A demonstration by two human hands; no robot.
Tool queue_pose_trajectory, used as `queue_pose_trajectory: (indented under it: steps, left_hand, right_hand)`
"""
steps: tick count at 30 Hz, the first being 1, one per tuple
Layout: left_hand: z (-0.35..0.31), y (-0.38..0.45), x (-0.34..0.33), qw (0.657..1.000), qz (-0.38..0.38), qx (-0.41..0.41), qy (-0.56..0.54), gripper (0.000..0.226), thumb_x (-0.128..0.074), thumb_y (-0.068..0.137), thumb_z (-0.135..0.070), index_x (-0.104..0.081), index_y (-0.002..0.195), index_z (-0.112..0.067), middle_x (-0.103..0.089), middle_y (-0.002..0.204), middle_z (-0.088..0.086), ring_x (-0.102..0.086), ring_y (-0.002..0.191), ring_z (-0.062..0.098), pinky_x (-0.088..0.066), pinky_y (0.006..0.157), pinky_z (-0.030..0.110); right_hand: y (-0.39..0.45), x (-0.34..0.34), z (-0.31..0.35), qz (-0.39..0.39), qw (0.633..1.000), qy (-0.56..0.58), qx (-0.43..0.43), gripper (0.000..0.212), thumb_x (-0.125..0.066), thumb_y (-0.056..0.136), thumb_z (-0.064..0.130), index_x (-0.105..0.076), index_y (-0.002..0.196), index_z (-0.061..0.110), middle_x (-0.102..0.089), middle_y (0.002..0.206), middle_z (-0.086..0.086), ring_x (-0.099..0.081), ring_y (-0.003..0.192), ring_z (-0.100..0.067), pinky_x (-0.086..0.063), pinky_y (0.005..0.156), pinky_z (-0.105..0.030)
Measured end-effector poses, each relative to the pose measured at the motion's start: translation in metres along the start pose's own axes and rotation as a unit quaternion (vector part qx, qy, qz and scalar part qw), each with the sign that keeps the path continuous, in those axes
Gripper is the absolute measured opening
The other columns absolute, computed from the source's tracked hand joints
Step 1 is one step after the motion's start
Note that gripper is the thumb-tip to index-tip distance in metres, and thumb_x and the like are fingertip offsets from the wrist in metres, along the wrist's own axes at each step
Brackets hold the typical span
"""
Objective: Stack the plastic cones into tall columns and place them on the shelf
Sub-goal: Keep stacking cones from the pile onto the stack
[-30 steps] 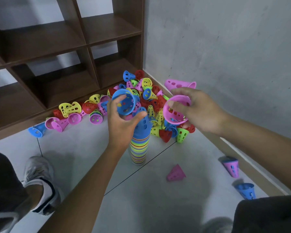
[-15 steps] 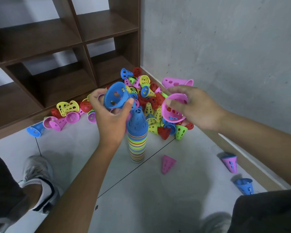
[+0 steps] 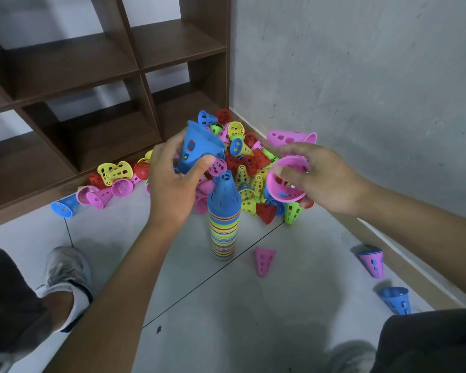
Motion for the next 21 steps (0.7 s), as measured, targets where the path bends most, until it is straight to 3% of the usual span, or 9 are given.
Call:
queue_pose_trajectory:
  steps: [2,6,10,13,16,18,21]
  left_hand:
    - [0.001,-0.001,0.001,1.000,0.002,-0.002,0.021,0.054,-0.083,0.082,-0.027,-0.064,0.132,-0.025,-0.053,0.116,0.000,-0.059,0.109,0.011,-0.053,0.089,0.021]
    - [-0.011,-0.004,-0.001,0.999,-0.029,-0.001,-0.016,0.055,-0.087,0.076,-0.017,-0.062,0.126,-0.017,-0.062,0.116,-0.005,-0.062,0.103,-0.004,-0.050,0.078,0.009]
    - [-0.013,-0.001,-0.001,0.998,-0.053,0.015,-0.036,0.049,-0.084,0.081,-0.021,-0.055,0.121,-0.015,-0.061,0.112,-0.006,-0.064,0.100,-0.002,-0.057,0.080,0.019]
    - [-0.015,-0.001,-0.001,0.999,-0.042,-0.012,-0.017,0.036,-0.077,0.088,-0.023,-0.056,0.117,-0.019,-0.059,0.114,0.000,-0.062,0.104,0.005,-0.056,0.079,0.018]
    - [-0.020,-0.001,-0.003,0.999,-0.024,-0.040,0.015,0.027,-0.073,0.091,-0.019,-0.062,0.116,-0.017,-0.053,0.118,0.010,-0.056,0.102,-0.005,-0.048,0.080,0.008]
    - [-0.020,-0.001,-0.005,0.999,0.009,-0.040,0.020,0.026,-0.073,0.091,-0.014,-0.064,0.115,-0.013,-0.052,0.115,0.011,-0.056,0.098,-0.011,-0.048,0.079,0.006]
    - [-0.011,0.001,-0.010,0.994,0.057,-0.033,0.088,0.035,-0.079,0.086,-0.025,-0.067,0.115,-0.011,-0.054,0.112,0.005,-0.059,0.096,-0.002,-0.050,0.075,0.007]
  right_hand:
    - [-0.001,0.000,0.001,0.003,1.000,-0.009,-0.001,0.044,-0.065,0.098,0.026,-0.055,0.140,0.026,-0.053,0.122,0.010,-0.063,0.065,-0.007,-0.055,0.048,-0.030]
    - [-0.005,-0.002,0.006,0.006,0.999,-0.031,-0.008,0.046,-0.065,0.098,0.028,-0.053,0.142,0.027,-0.050,0.128,0.014,-0.070,0.079,-0.021,-0.061,0.055,-0.040]
    - [-0.006,-0.001,0.008,0.011,0.999,-0.047,-0.009,0.046,-0.063,0.098,0.028,-0.052,0.143,0.027,-0.047,0.122,0.015,-0.069,0.076,-0.018,-0.061,0.055,-0.039]
    - [-0.006,-0.001,0.008,0.011,0.999,-0.048,-0.006,0.048,-0.063,0.098,0.029,-0.051,0.144,0.026,-0.045,0.126,0.018,-0.069,0.079,-0.017,-0.061,0.055,-0.038]
    - [-0.005,-0.001,0.009,0.012,0.999,-0.051,-0.007,0.048,-0.063,0.098,0.031,-0.051,0.144,0.027,-0.043,0.127,0.019,-0.071,0.079,-0.023,-0.061,0.056,-0.041]
    - [-0.005,-0.001,0.008,0.012,0.999,-0.052,-0.007,0.048,-0.063,0.098,0.032,-0.051,0.144,0.027,-0.045,0.127,0.018,-0.071,0.075,-0.023,-0.060,0.052,-0.036]
    - [-0.005,-0.001,0.006,0.010,0.999,-0.048,-0.010,0.047,-0.063,0.098,0.032,-0.051,0.144,0.028,-0.049,0.122,0.012,-0.069,0.067,-0.019,-0.056,0.047,-0.027]
Point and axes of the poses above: each hand's wrist, its own y-axis towards the middle knuckle, its own x-axis out of the back of the hand, z = x × y, the point moved 1 cm from there along y, towards the middle knuckle
